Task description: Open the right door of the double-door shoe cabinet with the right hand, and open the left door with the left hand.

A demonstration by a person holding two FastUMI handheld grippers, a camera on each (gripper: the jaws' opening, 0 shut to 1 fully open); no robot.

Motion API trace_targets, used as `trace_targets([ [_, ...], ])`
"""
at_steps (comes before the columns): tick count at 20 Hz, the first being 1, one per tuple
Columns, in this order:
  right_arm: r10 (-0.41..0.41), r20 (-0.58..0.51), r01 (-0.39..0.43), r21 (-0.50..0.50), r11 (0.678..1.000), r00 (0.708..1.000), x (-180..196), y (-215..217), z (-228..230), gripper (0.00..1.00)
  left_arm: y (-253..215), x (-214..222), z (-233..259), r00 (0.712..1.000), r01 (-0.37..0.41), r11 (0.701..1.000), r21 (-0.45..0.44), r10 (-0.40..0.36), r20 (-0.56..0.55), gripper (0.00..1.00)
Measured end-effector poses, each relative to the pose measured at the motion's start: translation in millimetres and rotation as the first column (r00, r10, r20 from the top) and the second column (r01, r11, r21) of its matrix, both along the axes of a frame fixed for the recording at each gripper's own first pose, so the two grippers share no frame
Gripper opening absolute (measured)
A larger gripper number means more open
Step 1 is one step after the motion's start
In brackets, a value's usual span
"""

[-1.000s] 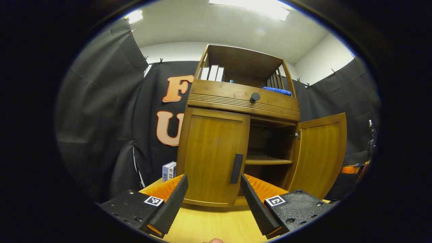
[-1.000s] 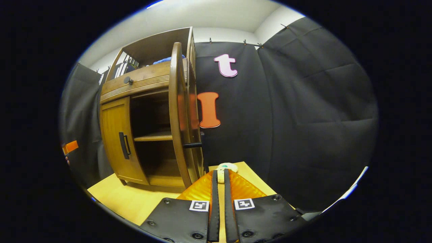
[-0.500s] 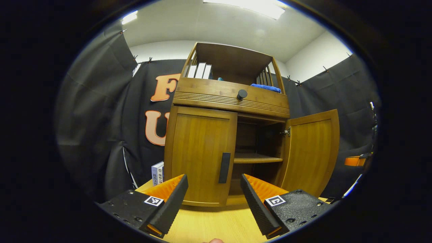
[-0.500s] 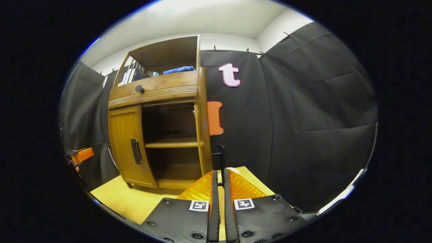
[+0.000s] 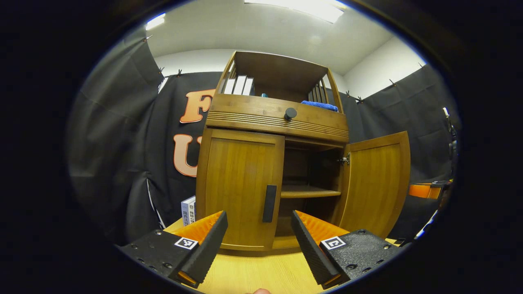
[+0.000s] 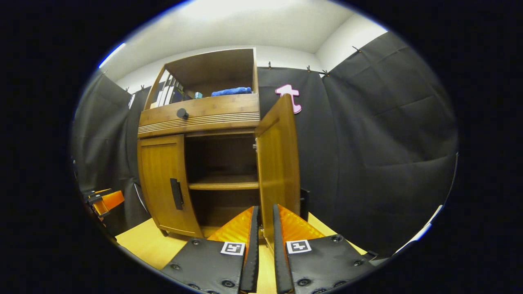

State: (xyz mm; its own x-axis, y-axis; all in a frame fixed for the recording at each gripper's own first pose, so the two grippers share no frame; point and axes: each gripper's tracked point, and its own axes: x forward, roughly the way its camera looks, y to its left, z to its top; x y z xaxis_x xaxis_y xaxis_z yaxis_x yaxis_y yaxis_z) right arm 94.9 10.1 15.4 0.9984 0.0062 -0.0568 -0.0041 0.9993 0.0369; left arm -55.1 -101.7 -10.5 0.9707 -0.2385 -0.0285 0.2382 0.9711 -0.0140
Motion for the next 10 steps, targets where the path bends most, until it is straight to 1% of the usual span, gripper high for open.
trace_targets([
  [1,0.033,-0.006,-0.033,0.004,0.999,0.999,4.1,13.5,-2.9,0.27,1.8,1.7,0.8,1.0,-0.006,1.0,0.002,0.006,0.003,0.92],
  [2,0.055,-0.015,-0.055,0.003,0.998,0.998,5.9,22.7,-7.1,0.27,3.7,4.7,1.9,1.0,-0.014,1.0,0.004,0.014,0.007,0.95],
  [3,0.063,-0.023,-0.063,-0.002,0.998,0.998,8.4,27.7,-9.8,0.34,4.8,6.6,2.5,1.0,-0.02,1.0,0.006,0.02,0.011,0.94],
  [4,0.058,-0.028,-0.059,-0.007,0.998,0.998,12.2,30.8,-13.9,0.34,5.6,9.6,3.2,1.0,-0.024,1.0,0.005,0.024,0.013,0.91],
  [5,0.049,-0.029,-0.049,-0.008,0.999,0.998,12.8,29.9,-14.9,0.48,6.0,13.8,2.9,1.0,-0.026,1.0,0.002,0.026,0.012,0.91],
  [6,0.043,-0.028,-0.044,-0.008,0.999,0.999,14.6,33.2,-16.8,0.61,7.4,17.9,3.5,0.999,-0.03,1.0,-0.004,0.03,0.013,0.98],
  [7,0.045,-0.028,-0.045,-0.005,0.999,0.999,16.4,36.8,-18.3,0.75,8.3,22.5,5.0,0.999,-0.032,0.999,-0.012,0.032,0.017,0.92],
  [8,0.047,-0.023,-0.047,-0.004,0.999,0.999,17.5,40.1,-18.1,0.89,8.3,28.5,6.9,0.999,-0.033,0.999,-0.016,0.033,0.022,0.92],
  [10,0.054,-0.022,-0.054,-0.005,0.999,0.998,21.3,43.7,-18.9,0.88,4.8,43.7,9.4,0.999,-0.024,1.0,-0.008,0.024,0.032,0.92],
])
